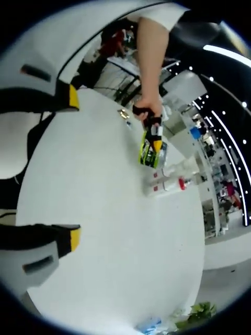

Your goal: Arrange the skincare products in the storage area until every visible bottle or jar stands upright without overlapping.

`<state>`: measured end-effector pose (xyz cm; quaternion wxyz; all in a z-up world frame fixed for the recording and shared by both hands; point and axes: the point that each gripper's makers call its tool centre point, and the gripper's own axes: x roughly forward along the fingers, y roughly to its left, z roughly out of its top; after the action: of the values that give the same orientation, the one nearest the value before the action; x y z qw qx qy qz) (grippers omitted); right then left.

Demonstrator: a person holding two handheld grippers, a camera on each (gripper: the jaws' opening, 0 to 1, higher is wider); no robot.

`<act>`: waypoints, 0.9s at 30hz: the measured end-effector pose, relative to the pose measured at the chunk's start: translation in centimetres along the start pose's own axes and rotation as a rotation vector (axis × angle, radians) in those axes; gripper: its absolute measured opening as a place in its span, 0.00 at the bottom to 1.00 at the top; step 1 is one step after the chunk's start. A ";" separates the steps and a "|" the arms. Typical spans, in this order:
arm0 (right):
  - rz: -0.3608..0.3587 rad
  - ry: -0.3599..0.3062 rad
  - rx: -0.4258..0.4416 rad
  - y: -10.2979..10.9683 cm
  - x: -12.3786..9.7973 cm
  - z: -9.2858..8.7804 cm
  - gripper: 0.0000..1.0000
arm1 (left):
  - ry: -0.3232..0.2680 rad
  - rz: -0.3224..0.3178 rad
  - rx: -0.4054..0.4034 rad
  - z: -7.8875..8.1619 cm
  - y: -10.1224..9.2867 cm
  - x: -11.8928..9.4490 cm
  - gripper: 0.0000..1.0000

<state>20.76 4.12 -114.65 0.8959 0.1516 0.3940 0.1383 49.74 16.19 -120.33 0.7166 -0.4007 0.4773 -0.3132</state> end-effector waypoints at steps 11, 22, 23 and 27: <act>0.000 0.043 0.017 -0.5 0.9 -0.5 0.86 | 0.045 0.022 0.022 0.4 2.3 2.4 0.02; 0.021 0.066 0.009 -0.4 2.0 -0.2 0.86 | 0.066 0.077 0.071 -0.5 2.2 3.3 0.05; 0.023 0.066 0.005 -0.4 2.1 -0.1 0.86 | 0.070 0.090 0.083 -0.5 2.3 3.2 0.05; 0.032 0.062 0.007 -0.6 2.3 0.2 0.86 | 0.096 0.139 0.118 -0.6 3.1 2.9 0.10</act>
<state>22.45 4.40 -116.29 0.8804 0.1566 0.4198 0.1556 50.42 15.11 -124.48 0.7352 -0.3082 0.5186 -0.3092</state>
